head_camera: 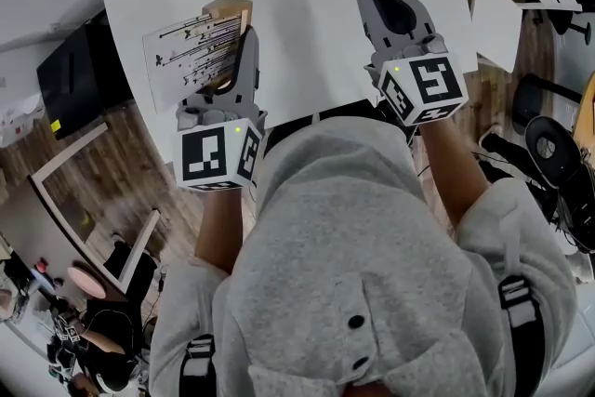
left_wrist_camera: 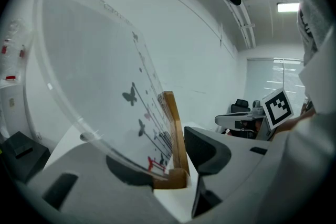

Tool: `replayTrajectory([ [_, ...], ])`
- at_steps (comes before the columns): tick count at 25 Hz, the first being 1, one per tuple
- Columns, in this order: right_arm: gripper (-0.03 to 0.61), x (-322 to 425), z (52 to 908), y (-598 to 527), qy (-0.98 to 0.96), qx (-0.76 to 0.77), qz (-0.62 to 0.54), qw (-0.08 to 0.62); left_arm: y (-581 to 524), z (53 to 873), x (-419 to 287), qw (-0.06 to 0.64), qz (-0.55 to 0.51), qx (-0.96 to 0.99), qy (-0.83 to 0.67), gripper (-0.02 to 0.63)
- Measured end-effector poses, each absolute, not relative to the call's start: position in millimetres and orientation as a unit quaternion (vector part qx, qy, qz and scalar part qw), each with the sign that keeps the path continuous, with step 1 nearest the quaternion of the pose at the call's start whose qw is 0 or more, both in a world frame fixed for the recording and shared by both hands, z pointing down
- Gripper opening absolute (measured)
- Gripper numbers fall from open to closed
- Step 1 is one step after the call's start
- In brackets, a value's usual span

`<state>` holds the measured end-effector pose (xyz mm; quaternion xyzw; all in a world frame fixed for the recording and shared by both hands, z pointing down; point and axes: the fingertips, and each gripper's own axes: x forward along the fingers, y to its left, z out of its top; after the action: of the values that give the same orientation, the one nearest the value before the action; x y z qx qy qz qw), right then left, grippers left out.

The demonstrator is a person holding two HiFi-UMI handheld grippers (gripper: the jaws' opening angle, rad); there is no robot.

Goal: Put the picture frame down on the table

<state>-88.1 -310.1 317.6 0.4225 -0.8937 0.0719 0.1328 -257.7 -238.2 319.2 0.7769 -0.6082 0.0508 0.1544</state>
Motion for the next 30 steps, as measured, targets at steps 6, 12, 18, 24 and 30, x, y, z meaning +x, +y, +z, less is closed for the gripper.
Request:
replayTrajectory([
  [6,0.026,-96.8,348.2,-334.2,-0.894,0.413,0.093,0.149,-264.0,352.0,-264.5,0.176,0.071,0.767,-0.613,0.196],
  [12,0.026,-74.9,376.0,-356.5,-0.891,0.410,0.111,0.161,-287.7,383.0,-256.3,0.191,0.091,0.751,-0.626,0.196],
  [18,0.026,-78.6,379.7,-350.9,-0.893,0.402,0.118,0.167,-286.0,393.4,-259.8,0.201,0.110,0.741,-0.631,0.196],
  [24,0.026,-81.3,375.3,-343.1,-0.897,0.390,0.121,0.169,-284.2,392.9,-261.2,0.205,0.125,0.731,-0.638,0.196],
  [30,0.026,-86.4,366.5,-334.0,-0.897,0.389,0.127,0.167,-283.9,383.8,-262.5,0.199,0.133,0.730,-0.640,0.196],
])
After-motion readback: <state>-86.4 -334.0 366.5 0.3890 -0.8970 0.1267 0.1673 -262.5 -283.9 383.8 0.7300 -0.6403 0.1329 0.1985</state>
